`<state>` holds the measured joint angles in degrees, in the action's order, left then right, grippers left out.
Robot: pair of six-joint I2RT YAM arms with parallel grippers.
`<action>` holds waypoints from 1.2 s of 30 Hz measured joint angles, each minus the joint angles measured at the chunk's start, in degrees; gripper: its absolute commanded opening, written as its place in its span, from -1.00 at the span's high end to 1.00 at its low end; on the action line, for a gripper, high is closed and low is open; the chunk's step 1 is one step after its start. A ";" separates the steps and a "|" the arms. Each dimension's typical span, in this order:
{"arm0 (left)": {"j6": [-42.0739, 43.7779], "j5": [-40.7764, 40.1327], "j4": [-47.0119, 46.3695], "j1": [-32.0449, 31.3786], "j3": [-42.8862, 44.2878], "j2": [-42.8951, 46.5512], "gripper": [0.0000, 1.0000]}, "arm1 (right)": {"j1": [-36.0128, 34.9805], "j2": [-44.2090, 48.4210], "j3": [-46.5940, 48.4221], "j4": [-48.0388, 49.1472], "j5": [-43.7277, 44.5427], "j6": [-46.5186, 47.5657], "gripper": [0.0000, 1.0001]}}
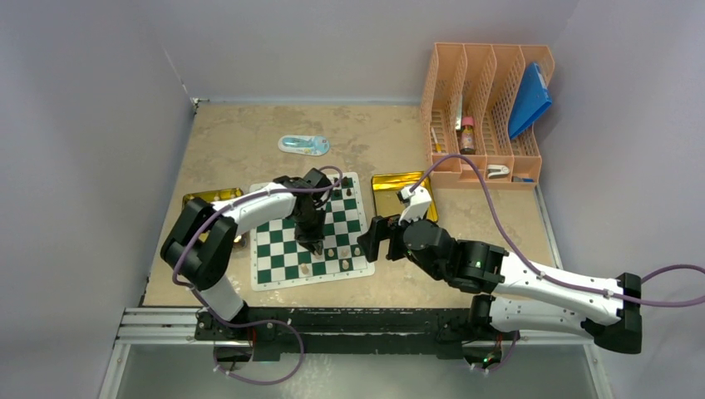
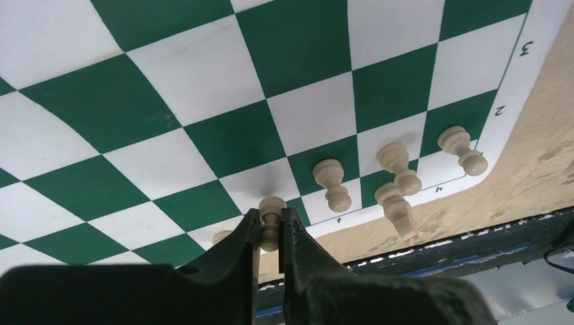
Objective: Set up the chess pieces on the board
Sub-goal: Place the chess piece on the chessboard.
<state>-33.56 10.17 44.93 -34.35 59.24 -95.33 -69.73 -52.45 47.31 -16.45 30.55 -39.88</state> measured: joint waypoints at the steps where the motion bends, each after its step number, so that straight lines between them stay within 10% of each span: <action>1: -0.09 -0.15 0.00 -0.17 0.00 -0.28 0.80 | 0.00 -0.04 0.00 0.02 0.00 0.02 -0.98; 36: -0.42 -3.65 0.48 -2.27 0.13 -1.79 0.40 | 0.00 -0.83 -0.90 0.20 -0.04 0.28 -0.98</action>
<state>-33.98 6.52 45.41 -36.62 59.37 -97.12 -69.73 -53.28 46.41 -16.25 30.50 -39.59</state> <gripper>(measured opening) 0.270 0.987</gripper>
